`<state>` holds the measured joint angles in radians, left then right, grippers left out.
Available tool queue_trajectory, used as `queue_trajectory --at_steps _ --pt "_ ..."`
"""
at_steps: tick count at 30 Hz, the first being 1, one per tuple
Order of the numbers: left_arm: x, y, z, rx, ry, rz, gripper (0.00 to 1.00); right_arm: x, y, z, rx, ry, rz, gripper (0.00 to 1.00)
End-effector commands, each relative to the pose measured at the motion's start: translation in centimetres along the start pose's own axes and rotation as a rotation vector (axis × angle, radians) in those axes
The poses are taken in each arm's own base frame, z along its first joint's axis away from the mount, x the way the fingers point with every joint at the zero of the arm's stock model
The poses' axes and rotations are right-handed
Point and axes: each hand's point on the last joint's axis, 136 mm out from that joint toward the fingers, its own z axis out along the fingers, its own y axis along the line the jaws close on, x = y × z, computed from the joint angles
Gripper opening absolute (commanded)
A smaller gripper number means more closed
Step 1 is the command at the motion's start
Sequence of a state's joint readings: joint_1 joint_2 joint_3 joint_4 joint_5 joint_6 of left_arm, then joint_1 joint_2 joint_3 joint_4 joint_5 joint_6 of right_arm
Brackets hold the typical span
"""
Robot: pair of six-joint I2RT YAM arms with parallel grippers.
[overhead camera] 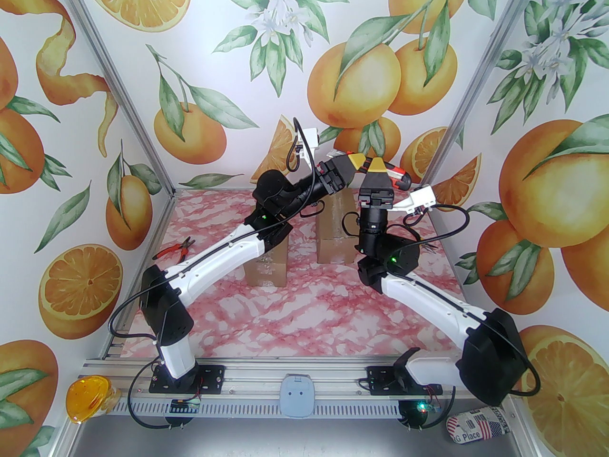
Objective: Unpack the express box
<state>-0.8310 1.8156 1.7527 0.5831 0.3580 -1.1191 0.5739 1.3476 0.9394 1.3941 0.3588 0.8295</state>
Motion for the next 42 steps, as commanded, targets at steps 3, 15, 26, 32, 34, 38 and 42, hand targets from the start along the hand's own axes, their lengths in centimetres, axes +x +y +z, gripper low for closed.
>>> queue_trajectory --at_steps 3,15,26,32,34,38,42 --pt "1.1 -0.1 0.0 0.036 0.014 0.010 0.02 -2.2 2.2 1.0 -0.062 -0.081 0.029 0.51" --pt "1.6 0.3 -0.6 0.025 0.016 0.009 0.01 -2.5 2.5 1.2 -0.069 -0.090 0.036 0.38" --pt "2.4 0.2 -1.3 0.007 0.056 0.063 0.10 -2.8 1.9 0.7 -0.061 -0.080 0.061 0.17" --pt "2.7 0.1 -2.3 -0.027 0.069 0.119 0.38 -2.6 1.8 1.1 -0.101 -0.042 0.090 0.12" --pt "2.7 0.2 -3.0 -0.056 0.076 0.157 0.59 -2.6 1.8 1.1 -0.116 -0.026 0.084 0.11" --pt "1.9 1.1 -5.3 -0.175 0.060 0.237 0.83 -3.0 0.8 0.5 -0.095 -0.004 0.053 0.09" --pt "1.0 3.1 -9.1 -0.335 0.072 0.303 1.00 -3.9 -0.8 -0.5 -0.022 -0.001 -0.038 0.07"
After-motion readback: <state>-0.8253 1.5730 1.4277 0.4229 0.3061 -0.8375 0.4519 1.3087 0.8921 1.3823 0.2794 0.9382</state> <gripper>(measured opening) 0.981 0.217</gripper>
